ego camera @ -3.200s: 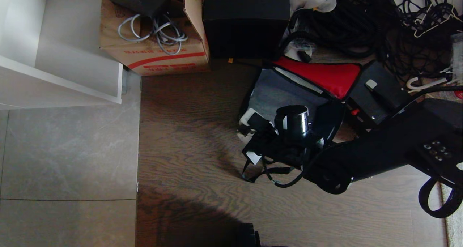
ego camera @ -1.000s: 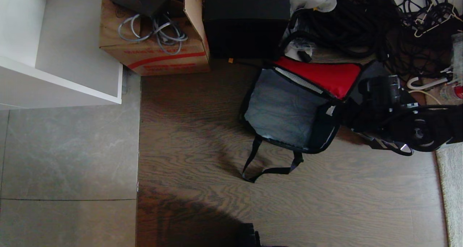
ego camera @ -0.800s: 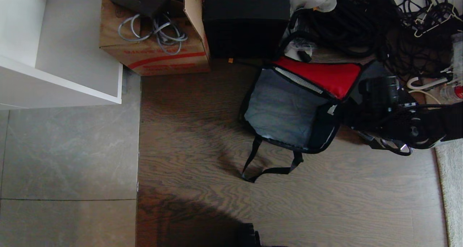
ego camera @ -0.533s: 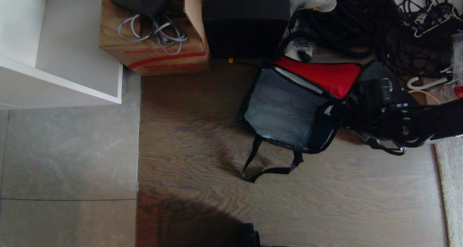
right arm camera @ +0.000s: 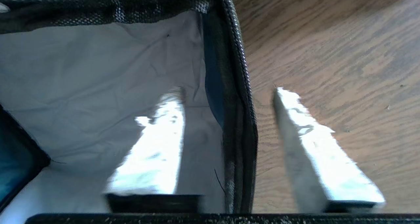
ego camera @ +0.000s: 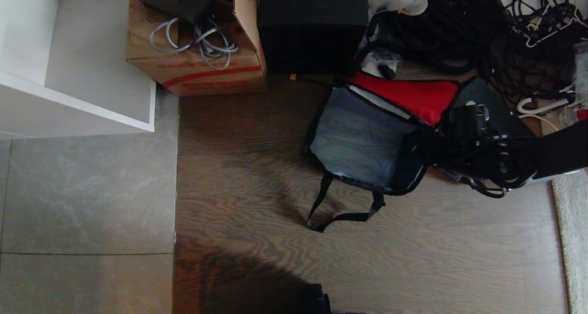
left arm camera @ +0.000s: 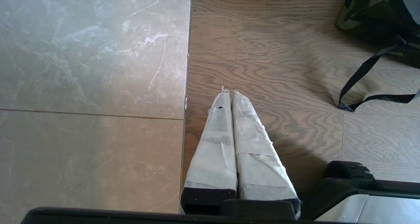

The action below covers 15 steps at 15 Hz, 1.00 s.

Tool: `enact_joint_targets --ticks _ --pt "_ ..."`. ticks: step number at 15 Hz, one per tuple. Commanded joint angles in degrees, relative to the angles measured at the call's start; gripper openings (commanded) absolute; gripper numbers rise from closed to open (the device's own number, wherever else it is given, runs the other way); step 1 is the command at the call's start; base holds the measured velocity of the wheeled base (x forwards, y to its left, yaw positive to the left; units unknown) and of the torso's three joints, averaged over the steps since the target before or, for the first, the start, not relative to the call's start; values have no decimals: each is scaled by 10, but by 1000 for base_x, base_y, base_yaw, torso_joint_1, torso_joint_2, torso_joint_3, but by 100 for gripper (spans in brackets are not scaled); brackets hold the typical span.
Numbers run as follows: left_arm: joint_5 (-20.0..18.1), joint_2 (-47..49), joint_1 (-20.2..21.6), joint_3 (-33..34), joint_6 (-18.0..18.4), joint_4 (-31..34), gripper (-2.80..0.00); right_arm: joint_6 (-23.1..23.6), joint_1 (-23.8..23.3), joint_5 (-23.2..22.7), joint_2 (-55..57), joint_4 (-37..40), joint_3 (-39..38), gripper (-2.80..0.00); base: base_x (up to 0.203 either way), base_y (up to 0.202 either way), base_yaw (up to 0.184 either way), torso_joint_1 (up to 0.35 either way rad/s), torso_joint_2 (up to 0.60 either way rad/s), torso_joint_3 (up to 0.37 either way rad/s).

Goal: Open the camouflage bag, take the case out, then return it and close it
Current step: Grip the handle again

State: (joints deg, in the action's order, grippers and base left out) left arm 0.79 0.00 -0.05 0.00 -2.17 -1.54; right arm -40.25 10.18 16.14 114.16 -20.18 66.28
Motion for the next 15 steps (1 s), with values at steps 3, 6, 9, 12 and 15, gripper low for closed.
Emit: enact_joint_targets --ticks 3,6,9,12,15 --pt "0 0 0 4 0 0 -280 20 21 7 -4 -4 4 -280 0 0 0 0 0 0" --pt "0 0 0 4 0 0 -280 29 55 8 -8 -20 8 -280 0 0 0 0 0 0" --pt "0 0 0 4 0 0 -280 44 88 9 -1 -21 28 -280 0 0 0 0 0 0" --pt "0 0 0 4 0 0 -280 53 105 8 21 -23 64 -280 0 0 0 0 0 0" --pt "0 0 0 4 0 0 -280 88 104 7 26 -9 48 -280 0 0 0 0 0 0"
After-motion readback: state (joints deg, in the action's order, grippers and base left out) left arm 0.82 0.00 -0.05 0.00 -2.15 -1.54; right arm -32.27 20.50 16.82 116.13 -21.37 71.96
